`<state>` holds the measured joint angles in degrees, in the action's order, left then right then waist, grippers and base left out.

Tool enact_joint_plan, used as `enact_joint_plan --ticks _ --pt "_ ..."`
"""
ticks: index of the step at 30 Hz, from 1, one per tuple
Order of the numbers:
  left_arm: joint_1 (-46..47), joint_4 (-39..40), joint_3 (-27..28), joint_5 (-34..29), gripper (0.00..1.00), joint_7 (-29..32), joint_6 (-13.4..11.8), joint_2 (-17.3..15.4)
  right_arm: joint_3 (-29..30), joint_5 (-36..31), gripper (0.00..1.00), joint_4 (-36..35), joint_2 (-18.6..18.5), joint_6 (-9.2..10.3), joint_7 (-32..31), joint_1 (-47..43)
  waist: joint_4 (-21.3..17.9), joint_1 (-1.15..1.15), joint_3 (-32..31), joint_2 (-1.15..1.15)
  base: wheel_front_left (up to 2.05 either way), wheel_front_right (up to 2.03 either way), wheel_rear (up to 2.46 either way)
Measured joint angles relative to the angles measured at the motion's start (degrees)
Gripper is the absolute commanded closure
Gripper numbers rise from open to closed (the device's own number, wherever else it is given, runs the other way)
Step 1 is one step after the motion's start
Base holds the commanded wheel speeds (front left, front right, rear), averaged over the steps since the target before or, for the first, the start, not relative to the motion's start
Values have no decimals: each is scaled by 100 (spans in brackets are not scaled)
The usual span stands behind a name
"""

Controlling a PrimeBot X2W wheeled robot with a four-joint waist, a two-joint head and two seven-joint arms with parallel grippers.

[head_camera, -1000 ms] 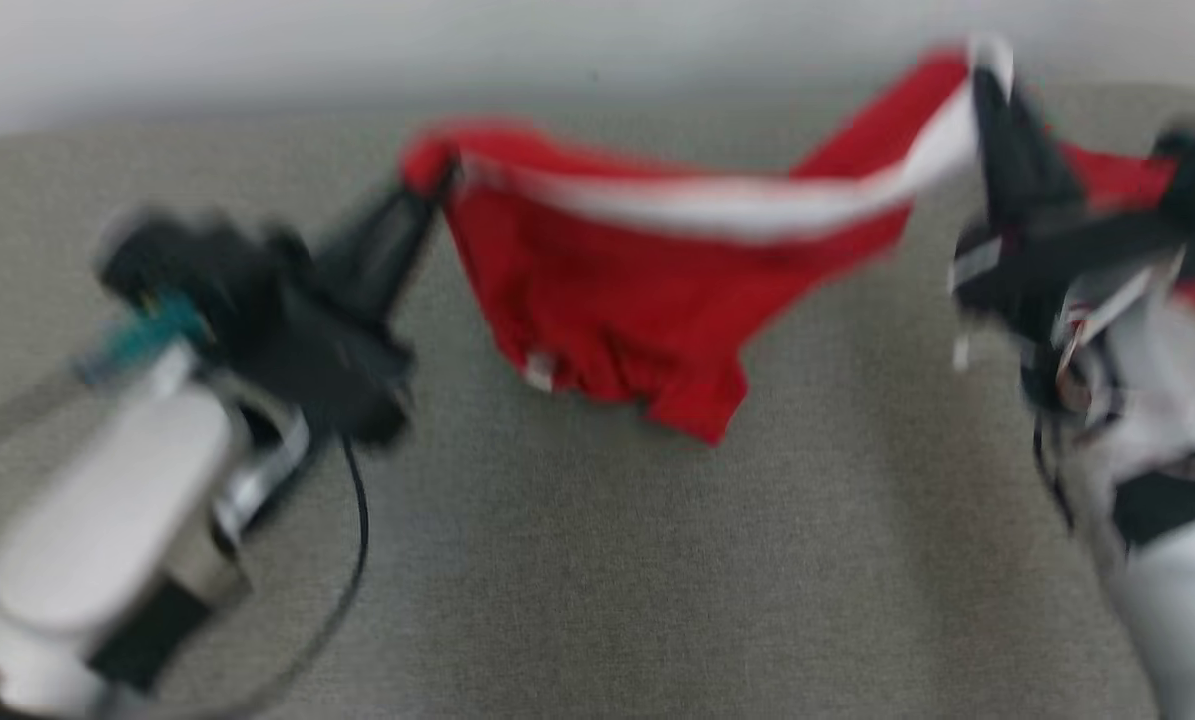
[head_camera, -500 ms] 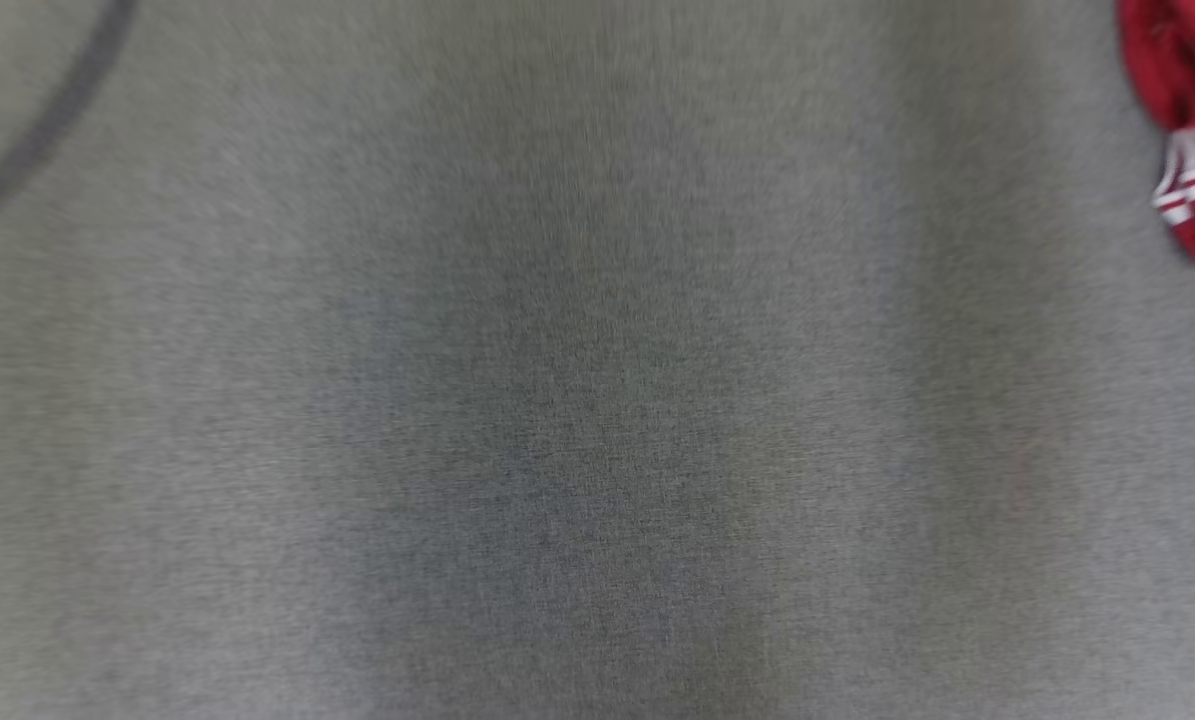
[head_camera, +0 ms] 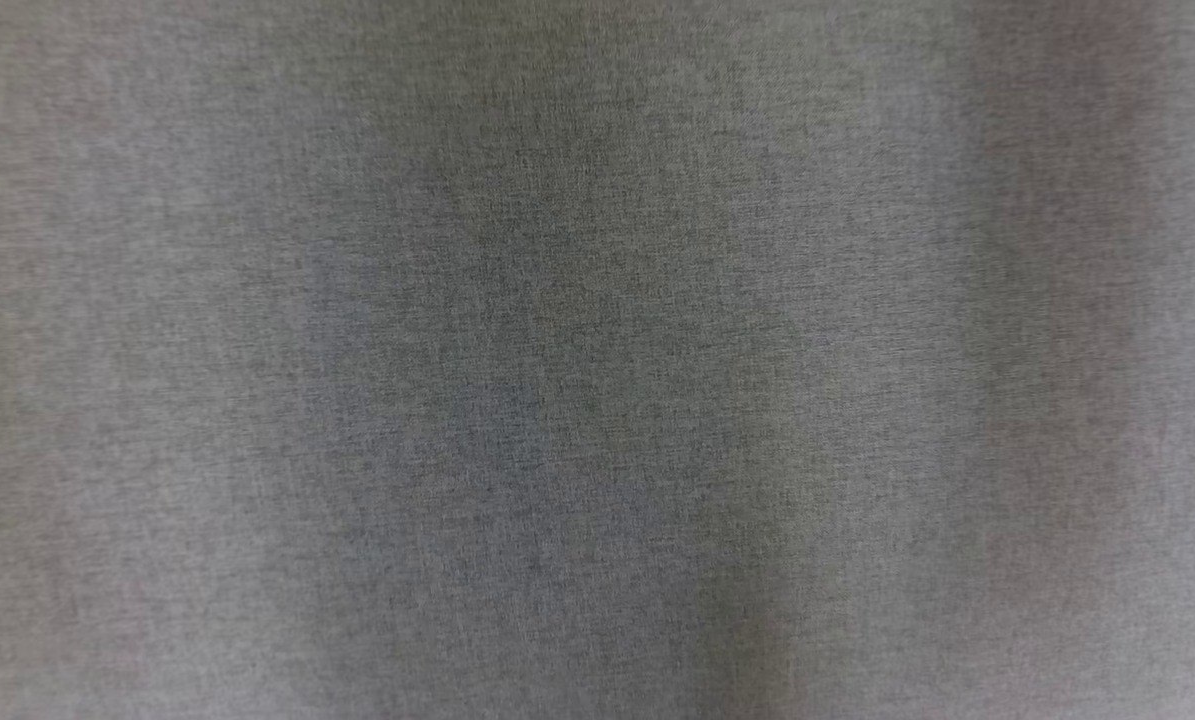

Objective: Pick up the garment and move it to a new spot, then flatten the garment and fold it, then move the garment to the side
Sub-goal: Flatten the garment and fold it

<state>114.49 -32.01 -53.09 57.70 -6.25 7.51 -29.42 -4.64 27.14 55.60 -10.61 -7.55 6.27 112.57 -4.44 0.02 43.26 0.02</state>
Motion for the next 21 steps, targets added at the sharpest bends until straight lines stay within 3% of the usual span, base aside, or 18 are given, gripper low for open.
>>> enact_joint_plan --ticks 9,16,21 --pt "-291 -38 -632 584 100 -475 0 -142 -172 289 100 236 125 0 361 -474 -84 -1 20 -1 0 0 0" --pt "-1537 482 -900 931 100 -831 0 -400 -573 893 100 -279 41 0 488 -1929 -127 -3 -419 -1 0 0 0" --pt "-2890 1062 -583 868 100 -875 -53 -465 -860 1302 100 -904 -193 0 492 -3386 -134 -3 -863 -2 0 0 0"
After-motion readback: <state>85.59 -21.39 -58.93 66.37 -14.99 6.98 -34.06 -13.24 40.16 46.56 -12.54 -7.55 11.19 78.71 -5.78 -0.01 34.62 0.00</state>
